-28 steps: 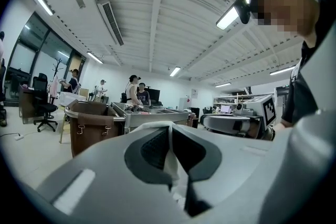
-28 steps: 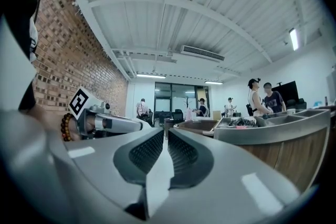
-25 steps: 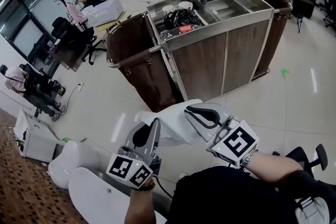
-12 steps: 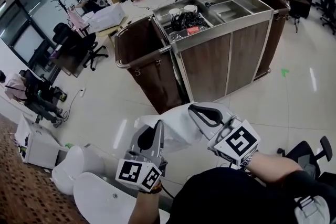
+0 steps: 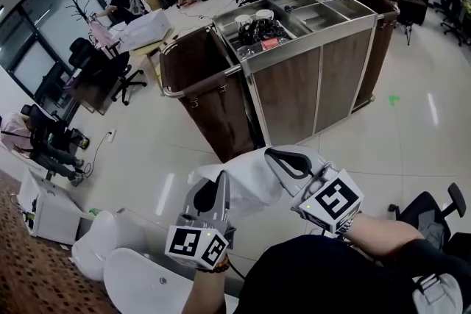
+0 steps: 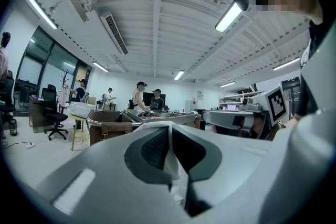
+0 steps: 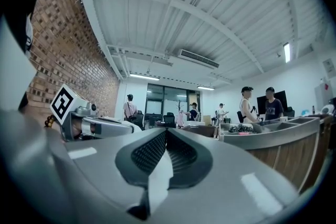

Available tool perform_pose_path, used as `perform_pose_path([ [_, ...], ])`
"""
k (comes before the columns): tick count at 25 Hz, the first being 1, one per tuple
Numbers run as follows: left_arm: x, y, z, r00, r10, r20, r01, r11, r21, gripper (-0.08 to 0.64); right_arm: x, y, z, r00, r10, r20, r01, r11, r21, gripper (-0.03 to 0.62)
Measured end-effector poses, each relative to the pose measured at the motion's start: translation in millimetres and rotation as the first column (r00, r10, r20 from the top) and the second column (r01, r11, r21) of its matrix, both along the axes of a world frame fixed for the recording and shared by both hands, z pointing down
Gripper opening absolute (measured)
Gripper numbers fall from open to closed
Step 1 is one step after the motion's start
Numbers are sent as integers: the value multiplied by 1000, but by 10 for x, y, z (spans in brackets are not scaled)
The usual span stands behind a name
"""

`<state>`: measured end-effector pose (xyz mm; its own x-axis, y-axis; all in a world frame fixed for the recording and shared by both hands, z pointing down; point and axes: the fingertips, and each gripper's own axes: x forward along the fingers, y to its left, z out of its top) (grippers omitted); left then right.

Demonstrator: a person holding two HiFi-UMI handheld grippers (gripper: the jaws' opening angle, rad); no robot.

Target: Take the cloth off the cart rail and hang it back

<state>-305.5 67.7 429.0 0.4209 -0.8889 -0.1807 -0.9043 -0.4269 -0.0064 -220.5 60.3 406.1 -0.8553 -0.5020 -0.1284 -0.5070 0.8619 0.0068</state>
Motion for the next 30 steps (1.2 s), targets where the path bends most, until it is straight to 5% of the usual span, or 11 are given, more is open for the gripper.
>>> perform_pose_path([
  [30, -102, 6, 53, 998, -57, -2, 57, 998, -6, 9, -22, 40, -24, 1000, 8, -1, -8, 1000, 7, 0],
])
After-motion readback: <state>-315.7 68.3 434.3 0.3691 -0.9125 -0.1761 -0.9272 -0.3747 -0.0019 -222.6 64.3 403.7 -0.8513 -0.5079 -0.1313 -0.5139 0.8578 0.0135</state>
